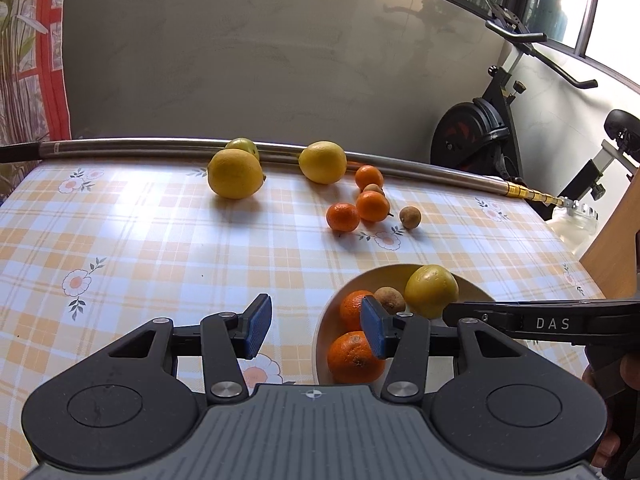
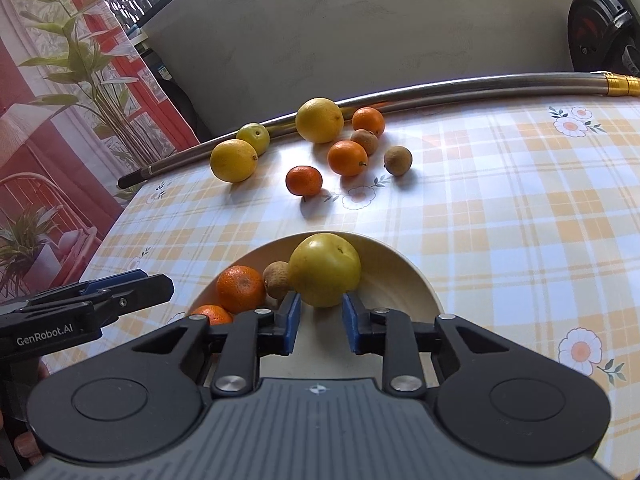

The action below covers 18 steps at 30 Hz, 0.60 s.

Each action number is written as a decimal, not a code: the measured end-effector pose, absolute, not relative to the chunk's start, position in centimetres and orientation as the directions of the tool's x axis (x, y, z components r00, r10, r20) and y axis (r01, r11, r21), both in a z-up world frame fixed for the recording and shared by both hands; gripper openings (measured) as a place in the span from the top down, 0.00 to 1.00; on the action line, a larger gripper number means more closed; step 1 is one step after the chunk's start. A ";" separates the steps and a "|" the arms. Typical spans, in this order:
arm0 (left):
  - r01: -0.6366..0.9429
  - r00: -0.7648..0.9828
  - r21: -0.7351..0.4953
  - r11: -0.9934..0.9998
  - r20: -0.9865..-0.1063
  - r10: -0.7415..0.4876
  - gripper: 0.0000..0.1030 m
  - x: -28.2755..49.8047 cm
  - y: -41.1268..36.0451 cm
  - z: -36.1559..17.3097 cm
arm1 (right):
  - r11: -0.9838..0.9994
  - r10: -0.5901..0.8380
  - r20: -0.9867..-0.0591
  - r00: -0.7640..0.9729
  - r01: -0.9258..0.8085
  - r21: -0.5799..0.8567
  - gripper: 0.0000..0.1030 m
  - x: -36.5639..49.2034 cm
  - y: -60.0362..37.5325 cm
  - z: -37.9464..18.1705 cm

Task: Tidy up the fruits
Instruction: 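Lower grapefruit into the plate and open right gripper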

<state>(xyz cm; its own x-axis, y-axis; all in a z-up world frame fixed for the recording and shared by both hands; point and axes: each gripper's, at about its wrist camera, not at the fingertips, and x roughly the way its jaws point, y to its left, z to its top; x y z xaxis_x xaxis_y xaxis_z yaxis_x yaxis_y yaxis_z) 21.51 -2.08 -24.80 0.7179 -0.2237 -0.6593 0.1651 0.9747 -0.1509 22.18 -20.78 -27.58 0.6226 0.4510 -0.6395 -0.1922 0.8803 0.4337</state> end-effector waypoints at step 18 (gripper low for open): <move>0.109 0.720 -0.177 0.978 -0.665 -0.200 0.50 21.4 -0.1 -23.4 | 0.909 0.386 -0.630 0.674 -0.160 0.385 0.74 21.2 -21.0 -25.0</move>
